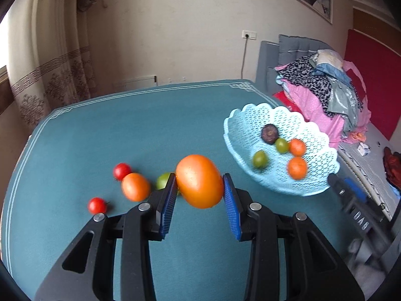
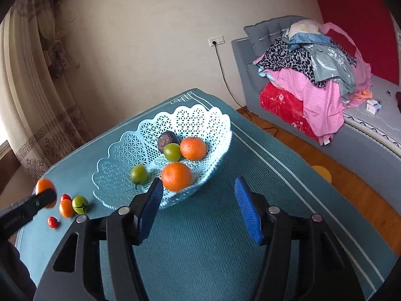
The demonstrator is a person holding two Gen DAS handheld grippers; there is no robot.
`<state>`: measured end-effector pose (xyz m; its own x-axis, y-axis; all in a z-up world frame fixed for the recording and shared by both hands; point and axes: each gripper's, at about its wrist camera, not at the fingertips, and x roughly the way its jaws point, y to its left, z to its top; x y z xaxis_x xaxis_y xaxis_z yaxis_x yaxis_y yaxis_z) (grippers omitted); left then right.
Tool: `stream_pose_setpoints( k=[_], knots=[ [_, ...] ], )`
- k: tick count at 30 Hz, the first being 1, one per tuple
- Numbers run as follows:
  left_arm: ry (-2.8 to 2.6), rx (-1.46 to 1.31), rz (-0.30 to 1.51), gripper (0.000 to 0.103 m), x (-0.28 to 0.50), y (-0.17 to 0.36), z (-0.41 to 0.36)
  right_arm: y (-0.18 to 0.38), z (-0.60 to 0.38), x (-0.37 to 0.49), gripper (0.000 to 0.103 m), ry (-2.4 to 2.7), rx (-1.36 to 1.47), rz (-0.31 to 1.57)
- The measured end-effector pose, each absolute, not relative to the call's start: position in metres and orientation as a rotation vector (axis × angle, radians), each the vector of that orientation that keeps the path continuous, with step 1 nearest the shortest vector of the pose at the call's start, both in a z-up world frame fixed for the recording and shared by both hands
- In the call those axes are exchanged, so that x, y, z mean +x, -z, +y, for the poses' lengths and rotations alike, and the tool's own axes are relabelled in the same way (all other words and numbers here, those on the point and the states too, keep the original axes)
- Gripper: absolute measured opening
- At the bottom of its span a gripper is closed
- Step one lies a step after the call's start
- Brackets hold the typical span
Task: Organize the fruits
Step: 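Lower the oval orange tomato into the basket and open the left gripper, then move the left gripper to the red tomato and close around it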
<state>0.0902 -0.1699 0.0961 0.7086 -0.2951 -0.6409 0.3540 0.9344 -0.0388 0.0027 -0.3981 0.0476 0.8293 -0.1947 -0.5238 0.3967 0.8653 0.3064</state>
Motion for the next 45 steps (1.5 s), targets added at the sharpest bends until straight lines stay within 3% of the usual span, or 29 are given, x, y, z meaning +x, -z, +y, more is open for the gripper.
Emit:
stream_pose_setpoints(
  k=[16, 18, 19, 26, 45],
  knots=[
    [0.472, 0.088, 0.731, 0.040, 0.115, -0.091, -0.253, -0.041, -0.405, -0.001, 0.067, 0.332, 0.459, 0.490],
    [0.462, 0.078, 0.717, 0.077, 0.114, -0.091, -0.253, -0.040, -0.405, -0.001, 0.067, 0.330, 0.461, 0.489],
    [0.453, 0.074, 0.695, 0.082, 0.113, -0.092, -0.250, -0.040, -0.405, -0.002, 0.068, 0.329, 0.461, 0.488],
    [0.396, 0.058, 0.674, 0.093, 0.114, -0.099, -0.228, -0.041, -0.402, -0.003, 0.072, 0.338, 0.442, 0.483],
    [0.228, 0.081, 0.649, 0.099, 0.110, -0.099, -0.160, -0.043, -0.392, -0.005, 0.073, 0.345, 0.386, 0.498]
  ],
)
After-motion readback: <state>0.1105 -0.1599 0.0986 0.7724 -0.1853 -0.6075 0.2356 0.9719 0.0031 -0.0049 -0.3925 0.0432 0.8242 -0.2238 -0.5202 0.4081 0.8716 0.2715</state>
